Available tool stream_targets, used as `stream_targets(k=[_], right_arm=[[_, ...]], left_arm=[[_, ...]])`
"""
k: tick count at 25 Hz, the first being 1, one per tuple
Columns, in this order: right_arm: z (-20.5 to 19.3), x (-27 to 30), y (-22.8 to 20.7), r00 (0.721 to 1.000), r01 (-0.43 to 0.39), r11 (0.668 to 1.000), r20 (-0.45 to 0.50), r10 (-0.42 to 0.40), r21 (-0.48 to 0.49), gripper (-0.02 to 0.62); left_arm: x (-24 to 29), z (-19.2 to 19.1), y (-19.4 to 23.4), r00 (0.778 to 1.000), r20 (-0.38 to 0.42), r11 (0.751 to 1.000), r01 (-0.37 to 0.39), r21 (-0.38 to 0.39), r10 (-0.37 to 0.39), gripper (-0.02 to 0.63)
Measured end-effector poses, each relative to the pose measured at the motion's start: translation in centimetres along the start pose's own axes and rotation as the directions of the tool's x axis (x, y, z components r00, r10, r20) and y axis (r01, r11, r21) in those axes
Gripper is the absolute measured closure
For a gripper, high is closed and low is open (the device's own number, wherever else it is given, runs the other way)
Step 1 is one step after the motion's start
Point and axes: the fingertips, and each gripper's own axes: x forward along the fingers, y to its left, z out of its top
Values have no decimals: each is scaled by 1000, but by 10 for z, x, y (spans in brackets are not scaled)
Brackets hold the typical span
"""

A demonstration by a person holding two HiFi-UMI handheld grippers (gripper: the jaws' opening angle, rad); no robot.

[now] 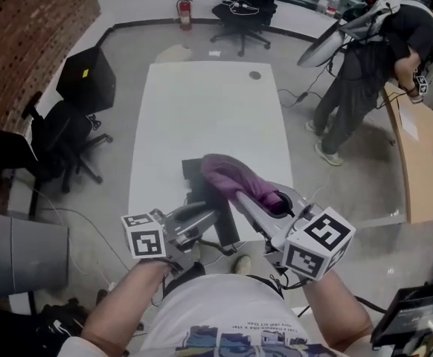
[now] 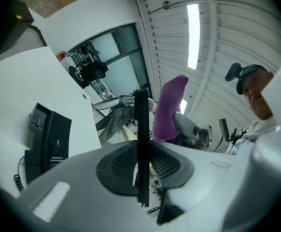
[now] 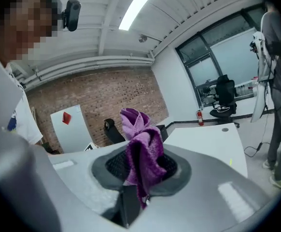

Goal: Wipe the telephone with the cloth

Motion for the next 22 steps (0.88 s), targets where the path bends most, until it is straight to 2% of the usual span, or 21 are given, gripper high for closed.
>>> stream_targets(k=[6,13,22], right_arm=[[-8,0,3,997,-72,997,-31,73,29,512],[-32,-15,2,988,-127,990,-81,131,60,512],[-82,-49,1,976,-143,986,-151,155,91,512]], left_arm=[[11,-7,-17,998,59,1000,-14,16,13,523],[7,3,-20,989,137,999,-51,9,49,524],[2,14,-23,976,206,997,-73,24,67,523]])
